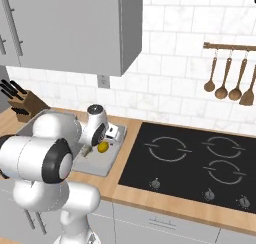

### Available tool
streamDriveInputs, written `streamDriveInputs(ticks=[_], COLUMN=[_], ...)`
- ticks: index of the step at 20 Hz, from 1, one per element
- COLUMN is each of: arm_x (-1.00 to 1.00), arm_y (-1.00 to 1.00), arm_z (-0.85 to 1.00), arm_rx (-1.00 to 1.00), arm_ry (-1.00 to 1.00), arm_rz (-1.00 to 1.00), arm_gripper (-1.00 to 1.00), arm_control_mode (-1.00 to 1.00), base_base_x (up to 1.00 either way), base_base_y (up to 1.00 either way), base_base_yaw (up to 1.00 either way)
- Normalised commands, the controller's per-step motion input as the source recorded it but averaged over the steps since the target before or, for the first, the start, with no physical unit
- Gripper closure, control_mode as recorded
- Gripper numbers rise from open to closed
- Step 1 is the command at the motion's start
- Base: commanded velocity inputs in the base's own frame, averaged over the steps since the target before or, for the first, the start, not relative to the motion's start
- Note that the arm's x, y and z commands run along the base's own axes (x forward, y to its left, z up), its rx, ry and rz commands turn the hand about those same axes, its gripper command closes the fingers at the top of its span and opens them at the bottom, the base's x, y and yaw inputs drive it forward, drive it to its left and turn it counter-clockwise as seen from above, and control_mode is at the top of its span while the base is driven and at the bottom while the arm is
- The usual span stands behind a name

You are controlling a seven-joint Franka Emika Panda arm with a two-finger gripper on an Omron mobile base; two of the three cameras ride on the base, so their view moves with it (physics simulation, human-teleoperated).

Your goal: Place one lemon and one fish in each tupperware on the nearby counter, to pack two identical lunches.

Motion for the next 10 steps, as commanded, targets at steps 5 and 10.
streamDriveInputs(ticks=[5,10], arm_x=[-0.92,-1.00], arm_y=[0.00,0.00], arm_z=[0.57,0.97], arm_rx=[0.02,0.00], arm_ry=[-0.17,-0.13], arm_rz=[0.09,0.11], arm_gripper=[-1.00,-1.00], arm_control_mode=[-1.00,-1.00], base_base_x=[0.00,0.00], base_base_y=[0.00,0.00], base_base_yaw=[0.00,0.00])
